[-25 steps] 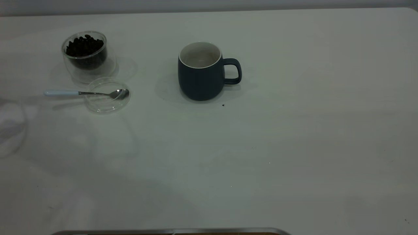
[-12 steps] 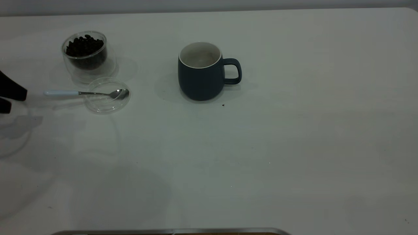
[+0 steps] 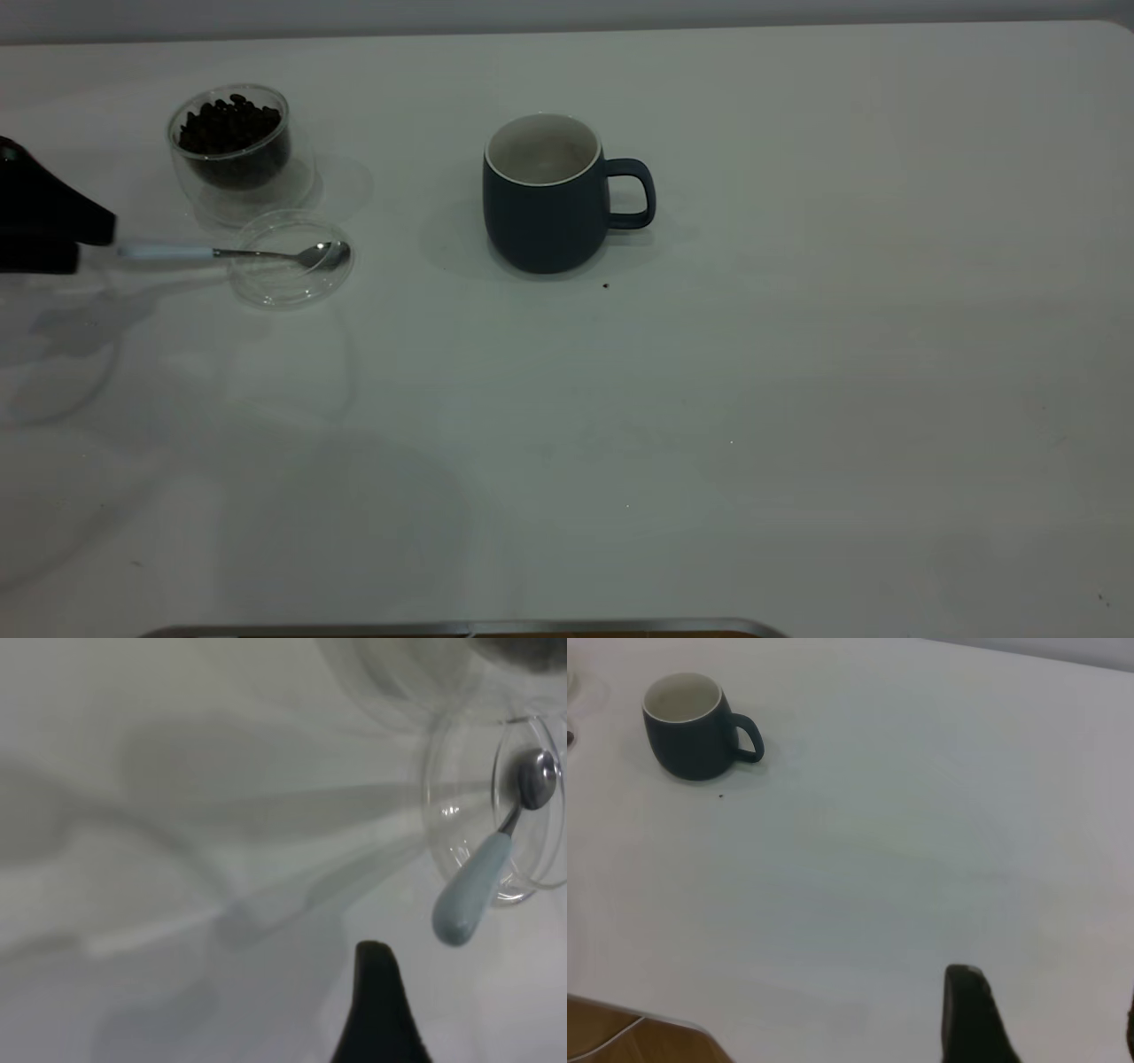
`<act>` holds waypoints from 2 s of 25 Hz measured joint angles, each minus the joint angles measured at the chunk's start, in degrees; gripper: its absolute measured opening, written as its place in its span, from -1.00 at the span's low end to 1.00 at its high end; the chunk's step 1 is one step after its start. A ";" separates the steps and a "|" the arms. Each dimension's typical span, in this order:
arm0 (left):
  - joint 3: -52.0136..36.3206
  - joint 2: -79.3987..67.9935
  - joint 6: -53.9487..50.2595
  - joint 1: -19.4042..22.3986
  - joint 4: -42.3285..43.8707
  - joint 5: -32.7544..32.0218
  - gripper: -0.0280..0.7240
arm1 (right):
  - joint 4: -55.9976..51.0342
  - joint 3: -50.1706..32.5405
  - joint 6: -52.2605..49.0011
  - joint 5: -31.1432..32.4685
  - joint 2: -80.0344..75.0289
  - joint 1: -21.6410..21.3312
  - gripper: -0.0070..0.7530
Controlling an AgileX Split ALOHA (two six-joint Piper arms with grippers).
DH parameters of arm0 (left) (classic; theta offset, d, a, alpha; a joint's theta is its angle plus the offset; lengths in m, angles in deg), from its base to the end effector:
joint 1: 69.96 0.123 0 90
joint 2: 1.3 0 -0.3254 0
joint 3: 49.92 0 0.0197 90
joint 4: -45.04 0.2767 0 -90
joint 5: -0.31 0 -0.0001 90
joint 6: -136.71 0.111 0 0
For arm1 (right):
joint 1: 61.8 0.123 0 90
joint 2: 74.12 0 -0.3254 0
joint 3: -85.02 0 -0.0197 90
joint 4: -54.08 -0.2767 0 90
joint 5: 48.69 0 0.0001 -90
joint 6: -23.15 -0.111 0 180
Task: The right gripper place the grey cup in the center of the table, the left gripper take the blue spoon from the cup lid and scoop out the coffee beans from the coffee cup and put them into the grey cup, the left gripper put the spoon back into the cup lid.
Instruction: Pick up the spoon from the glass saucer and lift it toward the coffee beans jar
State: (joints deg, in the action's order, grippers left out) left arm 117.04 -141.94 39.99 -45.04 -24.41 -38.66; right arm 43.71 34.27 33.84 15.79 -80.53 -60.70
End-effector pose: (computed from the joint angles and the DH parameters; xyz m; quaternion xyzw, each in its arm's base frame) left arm 0.3978 0.1126 0.0019 -0.0205 0.9471 -0.2535 0.1958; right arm -0.0084 0.0179 0.2690 -0.0950 0.8643 0.0493 0.4914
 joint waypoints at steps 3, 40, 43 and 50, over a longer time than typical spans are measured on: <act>0.00 -1.35 1.18 -1.32 -0.78 1.12 0.65 | 0.00 0.00 0.00 0.00 0.00 0.00 0.21; 0.00 -5.25 11.16 -5.43 -15.14 0.72 0.65 | 0.00 0.00 0.00 0.04 0.00 0.00 0.21; 0.00 -5.25 11.16 -5.43 -15.18 0.72 0.65 | 0.00 0.00 0.00 0.04 0.00 0.00 0.21; 0.00 -5.25 11.11 -5.43 -15.18 0.72 0.49 | 0.00 0.00 0.00 0.04 0.00 0.00 0.21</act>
State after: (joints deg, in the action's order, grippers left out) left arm 117.04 -147.19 51.09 -50.47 -39.59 -37.94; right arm 43.71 34.27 33.84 15.83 -80.53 -60.70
